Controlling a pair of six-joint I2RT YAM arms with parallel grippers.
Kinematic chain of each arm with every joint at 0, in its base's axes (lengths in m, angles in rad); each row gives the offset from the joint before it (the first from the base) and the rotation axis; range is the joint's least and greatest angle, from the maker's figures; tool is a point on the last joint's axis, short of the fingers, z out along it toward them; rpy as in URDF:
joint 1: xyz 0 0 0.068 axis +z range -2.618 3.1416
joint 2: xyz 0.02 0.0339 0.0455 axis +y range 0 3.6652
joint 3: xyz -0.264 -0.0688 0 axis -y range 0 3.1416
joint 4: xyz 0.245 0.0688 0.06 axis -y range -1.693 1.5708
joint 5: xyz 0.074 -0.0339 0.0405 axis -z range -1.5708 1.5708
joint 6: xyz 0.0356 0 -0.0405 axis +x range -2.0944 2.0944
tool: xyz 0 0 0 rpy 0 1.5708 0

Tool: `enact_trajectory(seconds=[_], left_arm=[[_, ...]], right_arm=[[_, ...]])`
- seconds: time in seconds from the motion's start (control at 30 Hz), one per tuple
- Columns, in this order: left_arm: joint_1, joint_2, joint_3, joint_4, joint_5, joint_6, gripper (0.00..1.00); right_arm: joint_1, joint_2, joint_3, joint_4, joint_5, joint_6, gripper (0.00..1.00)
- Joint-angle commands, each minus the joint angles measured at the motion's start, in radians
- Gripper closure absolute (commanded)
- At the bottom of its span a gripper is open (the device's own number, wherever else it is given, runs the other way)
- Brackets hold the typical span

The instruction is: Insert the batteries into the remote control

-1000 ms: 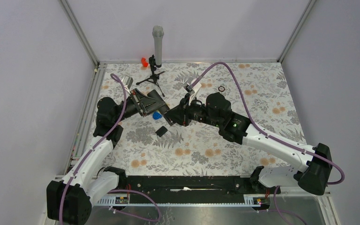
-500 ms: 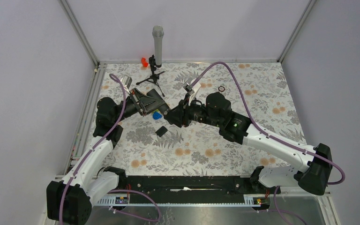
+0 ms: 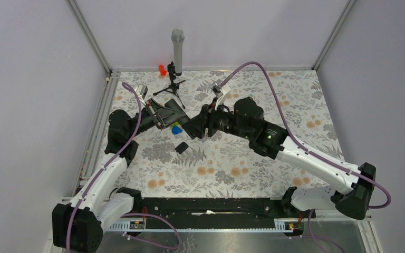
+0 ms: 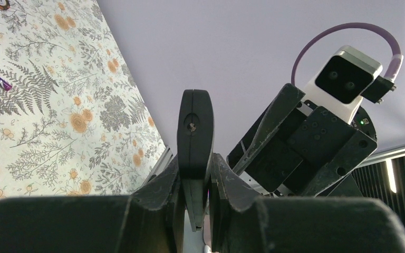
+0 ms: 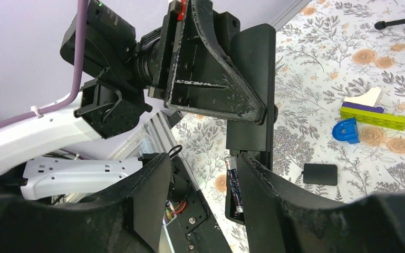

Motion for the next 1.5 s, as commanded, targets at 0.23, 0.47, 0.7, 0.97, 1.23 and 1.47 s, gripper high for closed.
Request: enact_trajectory(seconds=[0.23, 0.47, 0.7, 0.97, 1.23, 1.47], left_arm=[[0.000, -0.037, 0.039, 0.097, -0.078, 0.076, 1.00], [-0.001, -0.041, 0.036, 0.134, -0.093, 0.061, 1.00], [-0.001, -0.043, 0.023, 0.174, -0.095, 0.049, 1.00], [-0.001, -0.033, 0.012, 0.189, -0.093, 0.041, 1.00], [-0.001, -0.030, 0.012, 0.193, -0.090, 0.037, 1.00], [0.000, -0.031, 0.008, 0.198, -0.093, 0.031, 1.00]], right_arm=[[0.001, -0.044, 0.056, -0.191, 0.332, 0.201, 0.00], [0.001, -0.058, -0.105, 0.047, 0.216, 0.474, 0.00], [0.001, -0.037, -0.177, 0.265, 0.159, 0.627, 0.00], [0.001, -0.006, -0.174, 0.297, 0.136, 0.654, 0.00], [0.001, 0.023, -0.159, 0.297, 0.134, 0.645, 0.11], [0.001, 0.030, -0.160, 0.297, 0.141, 0.651, 0.17]])
